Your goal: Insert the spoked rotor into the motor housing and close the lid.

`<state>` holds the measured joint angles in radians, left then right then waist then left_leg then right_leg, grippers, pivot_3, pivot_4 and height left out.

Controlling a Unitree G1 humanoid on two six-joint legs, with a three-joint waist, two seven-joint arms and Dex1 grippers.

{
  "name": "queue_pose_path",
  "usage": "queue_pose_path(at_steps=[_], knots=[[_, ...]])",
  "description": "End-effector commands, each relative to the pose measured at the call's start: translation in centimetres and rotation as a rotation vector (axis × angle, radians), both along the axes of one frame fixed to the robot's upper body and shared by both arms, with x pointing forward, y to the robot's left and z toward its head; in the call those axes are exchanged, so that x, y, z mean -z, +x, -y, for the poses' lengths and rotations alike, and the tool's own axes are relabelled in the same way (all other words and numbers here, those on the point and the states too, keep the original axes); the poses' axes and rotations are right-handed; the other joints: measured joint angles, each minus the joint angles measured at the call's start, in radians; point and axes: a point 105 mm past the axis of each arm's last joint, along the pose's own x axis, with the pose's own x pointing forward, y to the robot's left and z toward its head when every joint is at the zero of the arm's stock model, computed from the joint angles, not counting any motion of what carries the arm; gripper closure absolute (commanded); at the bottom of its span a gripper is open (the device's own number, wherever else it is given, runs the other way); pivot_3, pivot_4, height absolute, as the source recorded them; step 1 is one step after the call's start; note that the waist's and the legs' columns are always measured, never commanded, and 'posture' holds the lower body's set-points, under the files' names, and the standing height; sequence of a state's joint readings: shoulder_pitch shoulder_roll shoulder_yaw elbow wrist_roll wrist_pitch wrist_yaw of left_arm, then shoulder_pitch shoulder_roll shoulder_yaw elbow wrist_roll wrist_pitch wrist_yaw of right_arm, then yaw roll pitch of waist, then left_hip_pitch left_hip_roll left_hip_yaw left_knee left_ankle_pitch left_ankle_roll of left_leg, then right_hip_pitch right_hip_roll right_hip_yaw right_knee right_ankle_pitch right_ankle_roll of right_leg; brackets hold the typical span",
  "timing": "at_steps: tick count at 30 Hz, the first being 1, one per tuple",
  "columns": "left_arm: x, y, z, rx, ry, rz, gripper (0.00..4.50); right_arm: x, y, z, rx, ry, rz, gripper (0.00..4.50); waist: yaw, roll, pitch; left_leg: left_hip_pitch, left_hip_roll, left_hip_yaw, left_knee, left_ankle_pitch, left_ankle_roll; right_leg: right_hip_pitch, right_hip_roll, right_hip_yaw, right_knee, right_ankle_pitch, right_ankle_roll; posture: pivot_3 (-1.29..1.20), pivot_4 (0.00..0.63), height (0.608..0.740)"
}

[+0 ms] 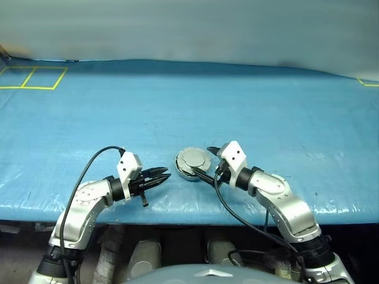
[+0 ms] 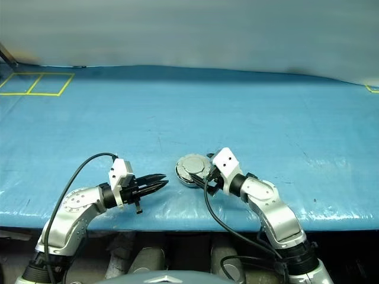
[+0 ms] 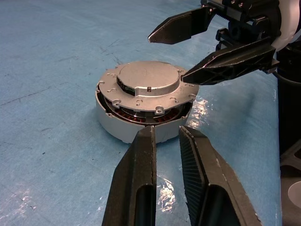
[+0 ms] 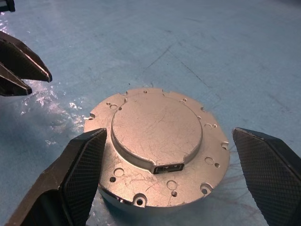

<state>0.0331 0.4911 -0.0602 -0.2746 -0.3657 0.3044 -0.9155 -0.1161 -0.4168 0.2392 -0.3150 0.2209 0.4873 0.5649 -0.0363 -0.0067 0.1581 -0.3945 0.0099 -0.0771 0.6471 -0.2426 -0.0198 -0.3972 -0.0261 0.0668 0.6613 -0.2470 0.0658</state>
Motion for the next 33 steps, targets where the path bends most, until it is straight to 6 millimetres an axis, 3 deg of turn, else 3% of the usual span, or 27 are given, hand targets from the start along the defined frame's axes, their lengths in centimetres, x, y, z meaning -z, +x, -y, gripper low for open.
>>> queue_pose_path(at_steps=[1,8,14,21,33], knots=[[-1.0,-0.3,0.3,0.005,-0.021,0.032,3.66,-0.7,0.5,-0.9,-0.027,0.002,0.051,0.01,-0.001,0.000,0.000,0.000,0.000,0.000,0.000,0.000,0.000,0.000,0.000,0.000,0.000,0.000,0.000,0.00,0.150,0.740],[-0.9,-0.2,0.1,-0.019,-0.019,0.033,3.66,0.8,0.2,-2.1,-0.072,-0.040,0.040,0.01,-0.001,0.000,0.000,0.000,0.000,0.000,0.000,0.000,0.000,0.000,0.000,0.000,0.000,0.000,0.000,0.00,0.150,0.740],[-0.4,-0.1,-0.4,-0.026,-0.011,0.030,3.66,1.2,0.2,-2.5,-0.076,-0.057,0.052,1.45,-0.001,0.000,0.000,0.000,0.000,0.000,0.000,0.000,0.000,0.000,0.000,0.000,0.000,0.000,0.000,0.00,0.150,0.740],[0.2,0.3,-1.0,-0.032,-0.005,0.032,3.66,1.1,1.0,-2.5,-0.036,-0.051,0.053,1.45,-0.004,0.000,0.000,0.001,0.001,0.001,0.000,0.000,0.000,0.000,0.001,0.000,0.001,0.000,0.000,0.00,0.150,0.740],[0.8,0.7,-0.6,-0.006,-0.018,0.025,3.66,4.0,0.8,-1.2,0.018,-0.095,-0.038,1.45,-0.002,0.000,-0.001,0.004,0.001,0.001,0.000,0.001,-0.001,0.002,0.001,0.000,0.001,0.000,0.000,0.00,0.150,0.740]])
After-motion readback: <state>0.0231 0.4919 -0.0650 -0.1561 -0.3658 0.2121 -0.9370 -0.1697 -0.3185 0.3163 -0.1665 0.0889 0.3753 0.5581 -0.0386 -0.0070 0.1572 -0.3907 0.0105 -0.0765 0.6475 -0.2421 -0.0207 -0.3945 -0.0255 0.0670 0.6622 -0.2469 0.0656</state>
